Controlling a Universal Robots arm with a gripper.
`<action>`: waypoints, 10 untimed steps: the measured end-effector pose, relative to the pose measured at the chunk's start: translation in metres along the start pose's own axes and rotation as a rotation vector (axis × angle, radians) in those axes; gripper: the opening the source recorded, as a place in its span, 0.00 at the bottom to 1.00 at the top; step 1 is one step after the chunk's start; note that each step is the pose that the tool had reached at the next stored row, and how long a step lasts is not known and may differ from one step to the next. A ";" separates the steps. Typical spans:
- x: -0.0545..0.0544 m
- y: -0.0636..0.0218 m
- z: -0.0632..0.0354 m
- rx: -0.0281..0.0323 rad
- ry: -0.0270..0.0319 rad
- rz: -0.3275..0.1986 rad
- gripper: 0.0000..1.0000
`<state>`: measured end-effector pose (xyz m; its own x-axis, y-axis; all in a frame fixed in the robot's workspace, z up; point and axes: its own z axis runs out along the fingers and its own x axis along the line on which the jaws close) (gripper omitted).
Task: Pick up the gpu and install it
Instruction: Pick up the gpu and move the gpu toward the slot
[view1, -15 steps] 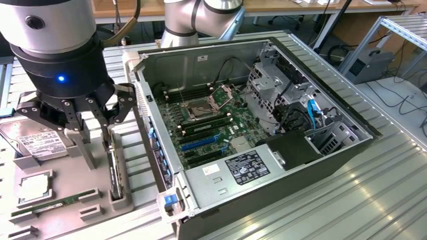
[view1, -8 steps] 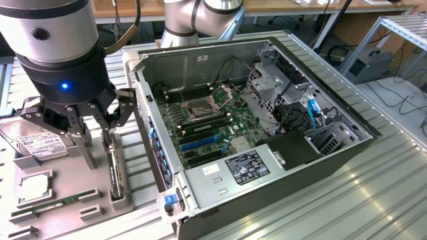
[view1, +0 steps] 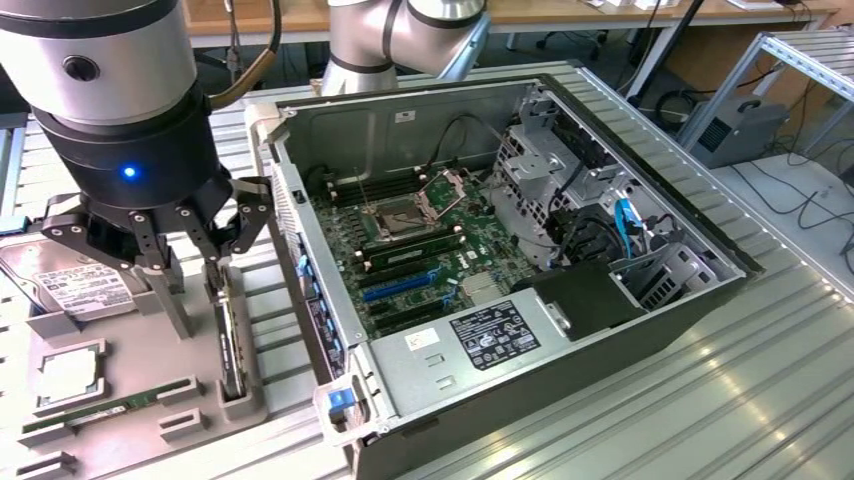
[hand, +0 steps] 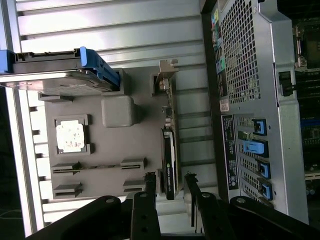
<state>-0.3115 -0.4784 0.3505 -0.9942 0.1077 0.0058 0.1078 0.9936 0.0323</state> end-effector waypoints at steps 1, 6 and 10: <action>0.000 0.0000 0.0000 0.0000 0.0000 0.000 0.36; 0.000 -0.0001 0.0034 0.0000 0.0000 0.000 0.36; 0.000 -0.0004 0.0116 0.0000 0.0000 0.000 0.36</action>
<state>-0.3115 -0.4784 0.3388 -0.9942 0.1077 0.0058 0.1079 0.9936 0.0323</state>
